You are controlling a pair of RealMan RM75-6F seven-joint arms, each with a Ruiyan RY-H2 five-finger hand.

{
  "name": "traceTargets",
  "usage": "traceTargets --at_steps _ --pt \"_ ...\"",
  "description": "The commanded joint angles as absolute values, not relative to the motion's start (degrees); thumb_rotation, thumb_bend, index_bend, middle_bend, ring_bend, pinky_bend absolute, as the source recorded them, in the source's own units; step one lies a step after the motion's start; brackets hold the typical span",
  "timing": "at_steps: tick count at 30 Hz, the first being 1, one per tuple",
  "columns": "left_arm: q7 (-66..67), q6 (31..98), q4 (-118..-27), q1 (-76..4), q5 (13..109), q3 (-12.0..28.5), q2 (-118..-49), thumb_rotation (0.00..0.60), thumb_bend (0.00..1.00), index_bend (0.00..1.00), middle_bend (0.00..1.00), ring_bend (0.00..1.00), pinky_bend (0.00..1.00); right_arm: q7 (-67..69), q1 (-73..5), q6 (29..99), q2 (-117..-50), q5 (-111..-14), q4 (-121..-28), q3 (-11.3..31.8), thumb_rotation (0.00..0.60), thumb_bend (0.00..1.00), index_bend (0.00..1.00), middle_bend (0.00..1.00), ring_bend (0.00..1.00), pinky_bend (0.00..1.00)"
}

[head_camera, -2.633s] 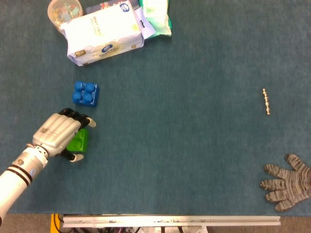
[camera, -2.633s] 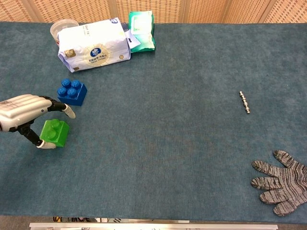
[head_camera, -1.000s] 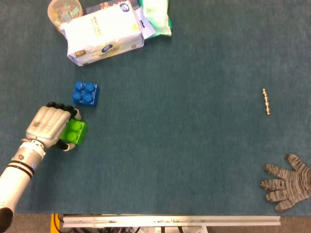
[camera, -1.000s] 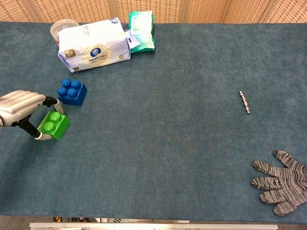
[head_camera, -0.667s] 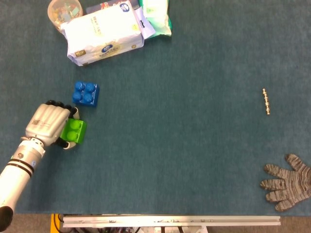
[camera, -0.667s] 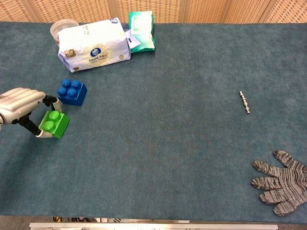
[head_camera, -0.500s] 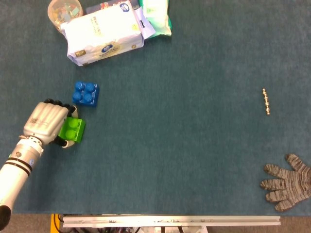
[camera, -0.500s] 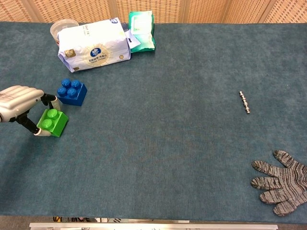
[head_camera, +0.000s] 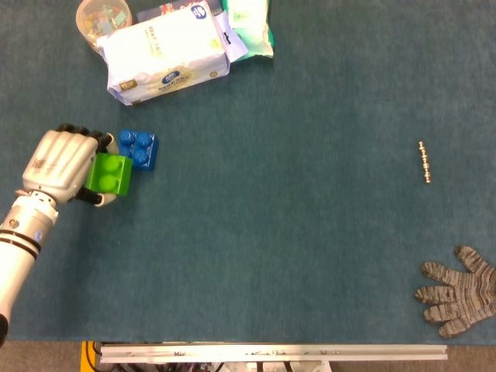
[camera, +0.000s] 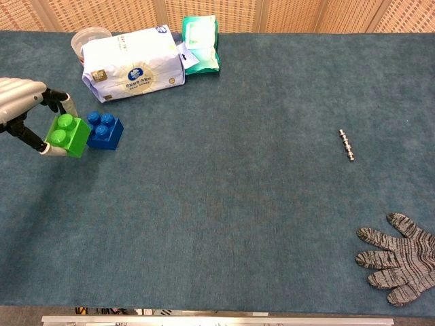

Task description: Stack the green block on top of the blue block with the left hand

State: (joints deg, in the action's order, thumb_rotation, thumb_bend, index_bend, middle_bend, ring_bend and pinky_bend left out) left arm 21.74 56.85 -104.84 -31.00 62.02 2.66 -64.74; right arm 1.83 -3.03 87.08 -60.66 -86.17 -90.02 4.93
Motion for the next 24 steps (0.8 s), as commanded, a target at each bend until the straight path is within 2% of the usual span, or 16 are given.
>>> traceTargets --at_steps 1,8,24 --pt "22.0 56.3 -105.6 -31.9 60.5 3.5 -64.4 0.600 0.13 0.46 0.40 0.31 0.25 1.9 -3.1 87.1 -60.6 -86.2 -90.0 4.9 0.600 0.23 0.32 0.35 0.23 0.28" --pt "24.8 53.0 -105.9 -36.4 53.1 5.9 -65.4 0.600 0.13 0.46 0.40 0.31 0.26 2.4 -3.0 87.1 -60.5 -86.4 -89.7 4.7 0.600 0.23 0.32 0.35 0.23 0.28" --pt "29.7 51.8 -101.2 -43.9 42.2 7.3 -70.6 0.600 0.13 0.46 0.39 0.31 0.26 4.1 -2.4 87.1 -60.4 -85.3 -88.0 4.6 0.600 0.23 0.32 0.35 0.23 0.28"
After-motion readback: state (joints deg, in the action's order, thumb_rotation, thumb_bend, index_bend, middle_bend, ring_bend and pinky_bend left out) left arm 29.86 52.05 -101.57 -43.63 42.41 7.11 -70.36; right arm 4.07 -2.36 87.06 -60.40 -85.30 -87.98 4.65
